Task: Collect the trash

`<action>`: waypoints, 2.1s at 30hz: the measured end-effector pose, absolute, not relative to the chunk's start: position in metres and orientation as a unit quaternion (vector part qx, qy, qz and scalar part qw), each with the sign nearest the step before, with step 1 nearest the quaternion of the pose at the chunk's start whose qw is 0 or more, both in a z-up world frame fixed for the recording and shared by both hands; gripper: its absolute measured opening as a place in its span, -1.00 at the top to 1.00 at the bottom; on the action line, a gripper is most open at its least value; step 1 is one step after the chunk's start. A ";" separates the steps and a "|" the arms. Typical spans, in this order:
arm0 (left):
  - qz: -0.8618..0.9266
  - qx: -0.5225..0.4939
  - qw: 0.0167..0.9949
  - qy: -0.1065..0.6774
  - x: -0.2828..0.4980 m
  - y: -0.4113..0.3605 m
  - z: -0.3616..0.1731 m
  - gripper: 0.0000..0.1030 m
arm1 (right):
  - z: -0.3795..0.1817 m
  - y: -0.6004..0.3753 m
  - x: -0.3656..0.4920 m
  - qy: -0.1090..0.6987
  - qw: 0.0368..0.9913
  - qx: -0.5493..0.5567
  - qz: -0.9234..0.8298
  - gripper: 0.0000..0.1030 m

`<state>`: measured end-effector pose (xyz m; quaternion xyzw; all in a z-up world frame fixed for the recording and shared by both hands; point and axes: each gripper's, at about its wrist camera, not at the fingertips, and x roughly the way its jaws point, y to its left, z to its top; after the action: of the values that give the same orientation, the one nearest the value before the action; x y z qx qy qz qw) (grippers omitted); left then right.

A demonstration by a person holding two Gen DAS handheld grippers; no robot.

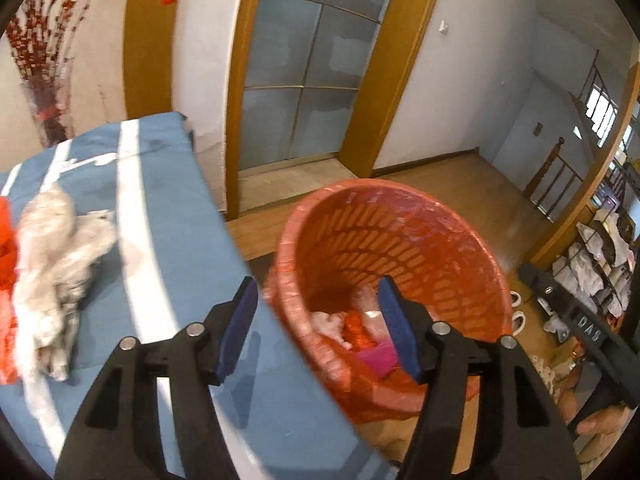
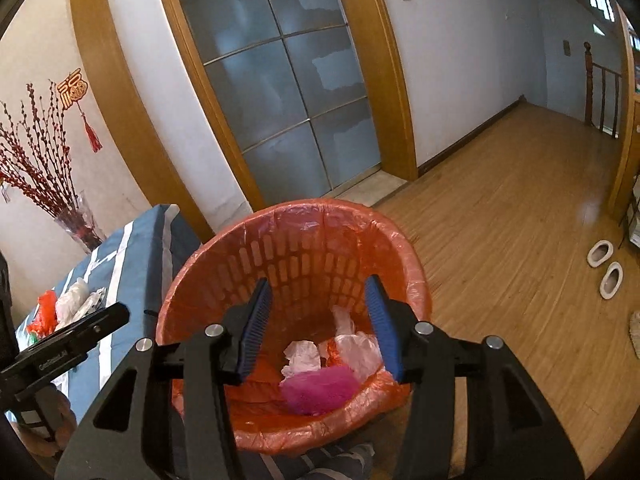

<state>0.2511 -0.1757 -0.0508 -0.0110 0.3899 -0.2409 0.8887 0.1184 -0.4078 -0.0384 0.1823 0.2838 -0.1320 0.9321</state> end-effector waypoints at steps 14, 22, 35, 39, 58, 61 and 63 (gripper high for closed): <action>-0.137 -0.016 0.920 0.366 0.216 -0.067 -0.034 -0.32 | -0.013 -0.327 0.129 0.286 0.947 0.136 -0.057 0.05; -0.060 -0.027 0.933 0.353 0.198 0.014 -0.031 -0.37 | -0.013 -0.238 0.156 0.309 0.945 0.100 0.033 0.18; 0.058 -0.073 0.939 0.332 0.179 0.148 -0.022 -0.42 | -0.035 -0.109 0.219 0.366 0.917 0.069 0.142 0.38; 0.069 -0.085 0.938 0.328 0.177 0.167 -0.021 -0.42 | -0.042 -0.088 0.236 0.375 0.914 0.060 0.145 0.39; 0.063 -0.103 0.934 0.337 0.190 0.175 -0.025 -0.43 | -0.050 -0.097 0.225 0.380 0.914 0.039 0.136 0.80; 0.056 -0.100 0.935 0.336 0.192 0.167 -0.022 -0.43 | -0.039 -0.107 0.213 0.363 0.919 0.047 0.149 0.80; 0.052 -0.096 0.936 0.335 0.195 0.160 -0.020 -0.43 | -0.036 -0.111 0.207 0.359 0.919 0.045 0.155 0.80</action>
<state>0.1953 0.1600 -0.0204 -0.0956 0.3353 0.0522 0.9358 0.2072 -0.1107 -0.0363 0.0446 0.3585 0.1551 0.9195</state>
